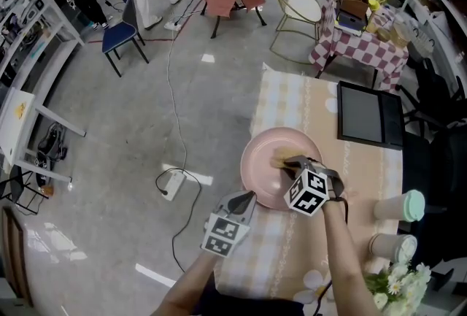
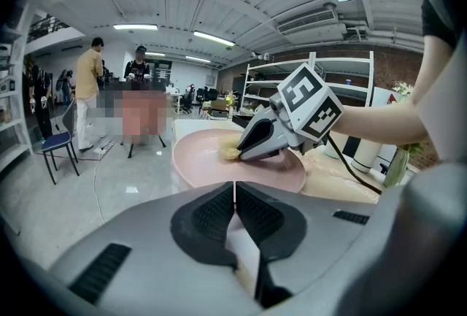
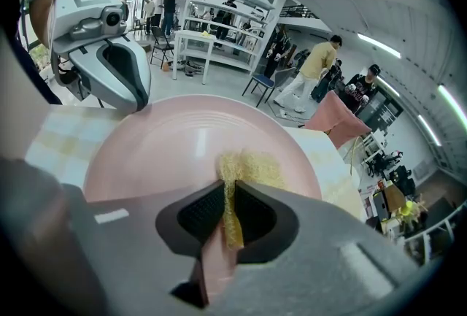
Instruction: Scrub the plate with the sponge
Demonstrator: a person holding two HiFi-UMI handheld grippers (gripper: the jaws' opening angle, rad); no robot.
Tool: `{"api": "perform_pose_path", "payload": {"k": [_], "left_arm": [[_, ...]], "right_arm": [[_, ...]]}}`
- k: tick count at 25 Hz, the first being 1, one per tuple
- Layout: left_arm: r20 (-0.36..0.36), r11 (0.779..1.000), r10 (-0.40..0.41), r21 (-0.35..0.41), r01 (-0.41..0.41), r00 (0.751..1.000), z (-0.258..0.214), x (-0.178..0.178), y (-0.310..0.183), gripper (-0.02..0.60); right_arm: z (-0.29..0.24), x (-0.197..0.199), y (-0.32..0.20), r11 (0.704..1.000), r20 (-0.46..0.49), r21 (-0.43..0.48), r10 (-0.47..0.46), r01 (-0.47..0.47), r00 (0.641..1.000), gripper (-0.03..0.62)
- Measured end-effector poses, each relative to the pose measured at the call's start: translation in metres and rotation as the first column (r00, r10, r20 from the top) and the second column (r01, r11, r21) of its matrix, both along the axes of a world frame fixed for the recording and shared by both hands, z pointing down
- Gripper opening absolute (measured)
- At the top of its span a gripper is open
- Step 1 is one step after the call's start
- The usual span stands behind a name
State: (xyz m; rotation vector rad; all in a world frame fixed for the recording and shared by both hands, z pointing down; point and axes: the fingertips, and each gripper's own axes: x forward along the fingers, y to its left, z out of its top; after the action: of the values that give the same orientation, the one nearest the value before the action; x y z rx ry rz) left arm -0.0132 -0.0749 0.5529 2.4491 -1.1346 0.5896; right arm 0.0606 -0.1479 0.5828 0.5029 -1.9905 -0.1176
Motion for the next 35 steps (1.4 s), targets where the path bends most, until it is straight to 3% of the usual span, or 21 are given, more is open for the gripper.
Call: {"api": "perform_pose_path", "payload": {"k": [35], "left_arm": [[0.005, 1.0, -0.01, 0.002, 0.01, 1.0, 0.0, -0.002, 0.003, 0.017]], "right_arm": [[0.0, -0.002, 0.047, 0.994, -0.015, -0.099, -0.039, 0.037, 0.999, 0.043]]}}
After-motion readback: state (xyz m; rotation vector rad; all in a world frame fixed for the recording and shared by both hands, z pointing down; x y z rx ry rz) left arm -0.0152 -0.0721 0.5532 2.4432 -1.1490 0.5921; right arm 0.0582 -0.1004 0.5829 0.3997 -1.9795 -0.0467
